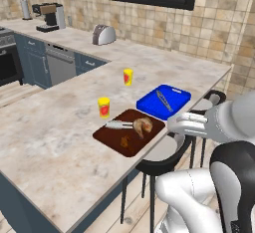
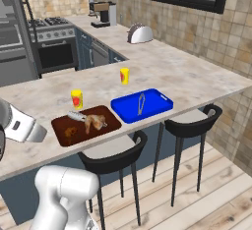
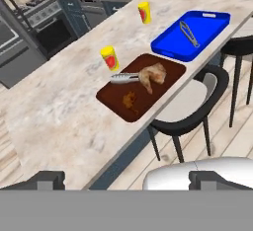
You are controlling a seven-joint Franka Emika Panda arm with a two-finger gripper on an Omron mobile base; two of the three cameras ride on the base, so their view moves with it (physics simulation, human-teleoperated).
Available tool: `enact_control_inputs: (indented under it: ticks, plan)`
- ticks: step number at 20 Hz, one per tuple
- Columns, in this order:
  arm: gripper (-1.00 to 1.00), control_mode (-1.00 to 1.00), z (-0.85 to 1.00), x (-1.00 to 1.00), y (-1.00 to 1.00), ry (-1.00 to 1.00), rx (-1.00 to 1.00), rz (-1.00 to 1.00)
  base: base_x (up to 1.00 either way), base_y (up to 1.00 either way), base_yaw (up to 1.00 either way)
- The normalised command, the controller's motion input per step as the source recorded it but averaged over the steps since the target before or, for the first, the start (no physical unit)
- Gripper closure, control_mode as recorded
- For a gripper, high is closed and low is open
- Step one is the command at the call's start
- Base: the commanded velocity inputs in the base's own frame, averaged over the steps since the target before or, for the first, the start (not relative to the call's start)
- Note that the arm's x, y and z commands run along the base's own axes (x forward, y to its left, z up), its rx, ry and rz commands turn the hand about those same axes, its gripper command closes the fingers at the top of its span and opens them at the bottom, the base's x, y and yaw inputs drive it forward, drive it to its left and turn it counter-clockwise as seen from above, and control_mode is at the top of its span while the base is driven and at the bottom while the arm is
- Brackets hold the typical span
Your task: Gather the corn and avocado from the fridge and place them on a tray on the dining counter. Then gather the chicken drumsticks from the fridge and place them on the other tray.
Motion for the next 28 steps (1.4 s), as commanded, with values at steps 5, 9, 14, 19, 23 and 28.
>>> enact_control_inputs:
  ticks: [5, 9, 14, 19, 23, 28]
  plan:
    - [-1.00, -1.00, -0.02, -0.18, 0.02, -0.02, 0.00, 0.00, 0.00, 0.00, 0.00]
    - [-1.00, 1.00, -0.05, -0.16, 0.08, -0.02, -0.01, 0.01, -0.64, 0.43, 0.04]
    - [-1.00, 1.00, 0.00, 0.00, 0.00, 0.00, 0.00, 0.00, -0.56, 0.95, 0.02]
    - [-1.00, 1.00, 0.00, 0.00, 0.00, 0.00, 0.00, 0.00, -0.24, 1.00, 0.00]
    - [-1.00, 1.00, 0.00, 0.00, 0.00, 0.00, 0.00, 0.00, 0.00, 1.00, 0.00]
    - [-1.00, 1.00, 0.00, 0.00, 0.00, 0.00, 0.00, 0.00, 0.42, 1.00, -0.06]
